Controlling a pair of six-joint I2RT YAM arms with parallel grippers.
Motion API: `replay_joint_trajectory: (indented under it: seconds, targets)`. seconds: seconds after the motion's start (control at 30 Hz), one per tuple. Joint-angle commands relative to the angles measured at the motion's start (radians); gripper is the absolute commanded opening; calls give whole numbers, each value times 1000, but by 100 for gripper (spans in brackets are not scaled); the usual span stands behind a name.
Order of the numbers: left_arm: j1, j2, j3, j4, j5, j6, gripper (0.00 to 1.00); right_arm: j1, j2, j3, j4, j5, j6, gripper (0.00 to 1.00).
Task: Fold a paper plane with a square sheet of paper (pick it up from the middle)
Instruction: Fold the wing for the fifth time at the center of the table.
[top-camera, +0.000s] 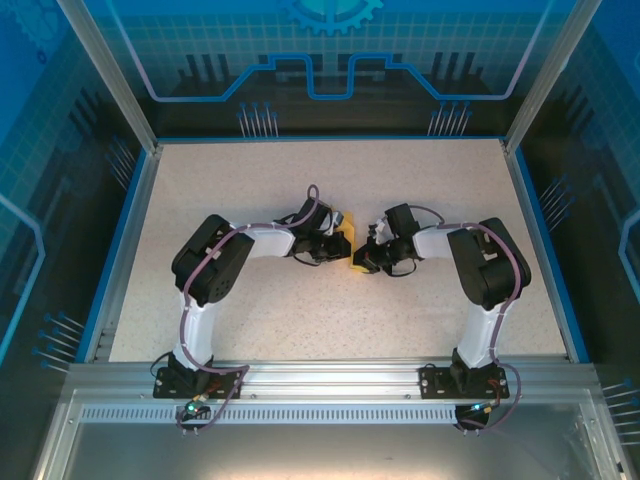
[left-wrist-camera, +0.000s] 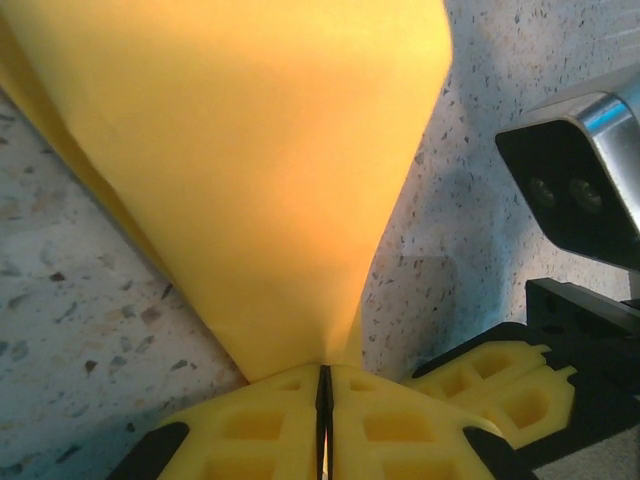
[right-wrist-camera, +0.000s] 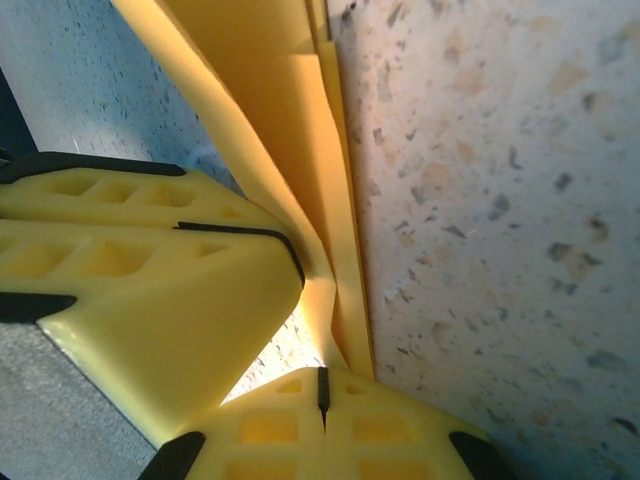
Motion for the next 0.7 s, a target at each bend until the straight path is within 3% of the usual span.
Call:
replay_joint_trajectory:
  seconds: [0.0,0.67]
  targets:
    - [4,40,50,-25,-98,49,13,4,82,-41,-201,162,-40,1]
    - [93,133,179,-58,-112,132,14,13,97,-71,-257,202,-98,2]
